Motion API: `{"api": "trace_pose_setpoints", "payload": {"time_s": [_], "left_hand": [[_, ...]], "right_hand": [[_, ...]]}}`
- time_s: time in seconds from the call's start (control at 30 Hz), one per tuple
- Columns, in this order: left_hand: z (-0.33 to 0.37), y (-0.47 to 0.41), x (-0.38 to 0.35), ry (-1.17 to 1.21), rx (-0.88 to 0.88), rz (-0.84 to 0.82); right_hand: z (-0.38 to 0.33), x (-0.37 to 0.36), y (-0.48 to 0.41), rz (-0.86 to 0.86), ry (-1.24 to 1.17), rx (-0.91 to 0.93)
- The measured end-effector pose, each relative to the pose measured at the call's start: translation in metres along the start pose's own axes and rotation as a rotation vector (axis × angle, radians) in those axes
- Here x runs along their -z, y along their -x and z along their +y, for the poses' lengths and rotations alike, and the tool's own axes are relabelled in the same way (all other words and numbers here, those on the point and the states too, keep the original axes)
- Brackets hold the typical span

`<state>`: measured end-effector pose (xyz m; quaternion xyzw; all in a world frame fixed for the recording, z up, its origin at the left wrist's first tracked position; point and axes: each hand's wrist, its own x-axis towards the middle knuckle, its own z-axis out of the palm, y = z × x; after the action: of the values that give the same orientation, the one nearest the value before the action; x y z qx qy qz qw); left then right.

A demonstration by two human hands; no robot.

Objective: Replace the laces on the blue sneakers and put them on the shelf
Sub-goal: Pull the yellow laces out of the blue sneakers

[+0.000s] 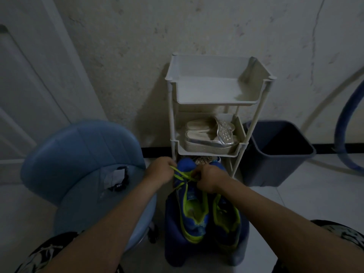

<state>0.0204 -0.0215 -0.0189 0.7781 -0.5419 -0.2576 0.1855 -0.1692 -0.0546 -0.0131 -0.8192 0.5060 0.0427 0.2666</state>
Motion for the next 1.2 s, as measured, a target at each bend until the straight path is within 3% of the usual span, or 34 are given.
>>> {"api": "trace_pose_setpoints", "payload": {"time_s": [0.23, 0.4, 0.5, 0.57, 0.77, 0.87, 0.97, 1.03, 1.13, 1.2], "left_hand": [[0.015, 0.004, 0.000, -0.321, -0.293, -0.213], [0.023, 0.012, -0.001, -0.471, -0.350, -0.281], [0.020, 0.011, 0.003, -0.396, -0.296, -0.357], [0.018, 0.008, 0.007, -0.294, -0.253, -0.316], [0.014, 0.000, 0.015, 0.062, -0.007, 0.070], [0.012, 0.003, 0.019, -0.023, 0.056, 0.112], [0.010, 0.003, 0.015, -0.394, -0.169, 0.132], [0.013, 0.004, 0.005, -0.435, -0.380, 0.002], [0.019, 0.012, -0.011, -0.467, -0.444, -0.189], [0.021, 0.015, -0.016, -0.564, -0.427, -0.155]], "right_hand": [[-0.004, -0.013, -0.008, 0.124, 0.039, 0.036], [-0.004, -0.016, -0.008, 0.120, 0.049, 0.042], [-0.004, -0.018, -0.009, 0.142, 0.061, 0.052], [-0.005, -0.019, -0.008, 0.144, 0.087, 0.068], [0.001, -0.015, -0.005, 0.125, 0.056, 0.058], [0.002, -0.014, -0.006, 0.129, 0.011, 0.031], [-0.001, -0.017, -0.008, 0.153, 0.012, 0.007], [-0.003, -0.020, -0.010, 0.165, 0.023, 0.003], [-0.003, -0.020, -0.010, 0.162, -0.014, 0.004], [-0.001, -0.019, -0.010, 0.156, -0.058, -0.002]]}}
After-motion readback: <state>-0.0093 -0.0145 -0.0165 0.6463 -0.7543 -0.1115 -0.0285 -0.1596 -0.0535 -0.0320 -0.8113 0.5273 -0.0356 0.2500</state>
